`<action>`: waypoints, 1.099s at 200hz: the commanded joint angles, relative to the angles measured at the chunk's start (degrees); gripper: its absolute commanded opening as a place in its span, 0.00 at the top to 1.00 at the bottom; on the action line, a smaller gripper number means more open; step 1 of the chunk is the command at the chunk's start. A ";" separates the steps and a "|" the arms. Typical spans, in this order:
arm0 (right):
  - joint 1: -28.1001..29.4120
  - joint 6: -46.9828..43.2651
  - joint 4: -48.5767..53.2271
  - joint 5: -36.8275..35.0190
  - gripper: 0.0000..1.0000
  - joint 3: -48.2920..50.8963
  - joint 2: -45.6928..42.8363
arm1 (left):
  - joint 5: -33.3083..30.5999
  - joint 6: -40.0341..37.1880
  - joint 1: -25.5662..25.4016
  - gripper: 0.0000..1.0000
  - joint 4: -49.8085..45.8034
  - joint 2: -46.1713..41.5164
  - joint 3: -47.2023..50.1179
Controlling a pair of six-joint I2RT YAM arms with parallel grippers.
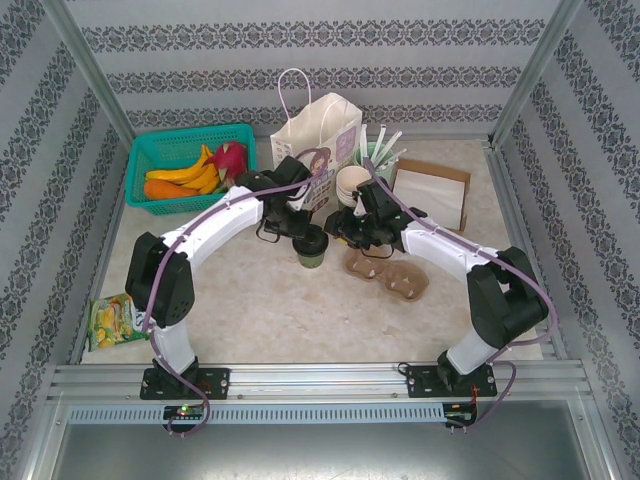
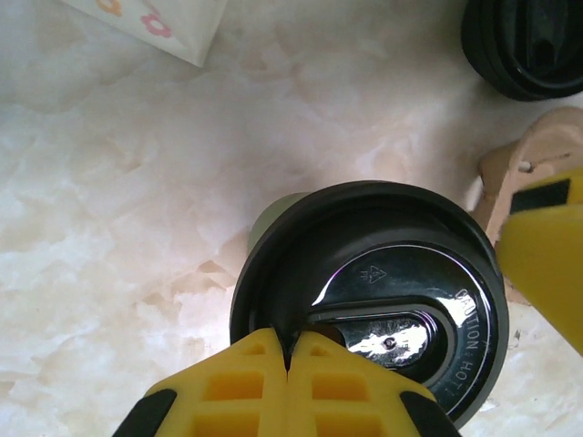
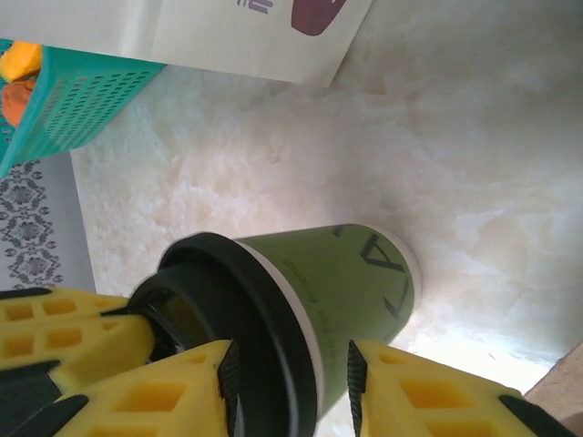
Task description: Pack the takeout coffee
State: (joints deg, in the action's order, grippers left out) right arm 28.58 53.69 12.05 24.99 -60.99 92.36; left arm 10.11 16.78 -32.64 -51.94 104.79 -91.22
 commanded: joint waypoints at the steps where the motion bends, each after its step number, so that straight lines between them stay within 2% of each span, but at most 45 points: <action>1: -0.63 0.55 1.13 2.23 0.60 -1.98 1.70 | -1.87 -3.33 -1.96 1.00 -2.70 0.77 0.18; 97: 0.64 1.57 1.44 5.24 0.53 -1.17 7.31 | -0.60 0.24 -4.00 1.00 1.42 1.89 4.74; 171: -1.90 1.62 -5.70 3.64 0.50 1.18 0.92 | -4.09 0.71 -4.10 1.00 -0.48 1.51 3.29; 220: -2.49 2.02 -4.52 3.80 0.57 3.10 2.30 | -3.96 1.02 -4.16 1.00 -0.76 1.47 2.54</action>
State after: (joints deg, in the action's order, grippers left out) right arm 26.28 55.37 7.84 29.21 -59.77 94.91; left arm 5.87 16.95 -35.57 -49.60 103.88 -89.38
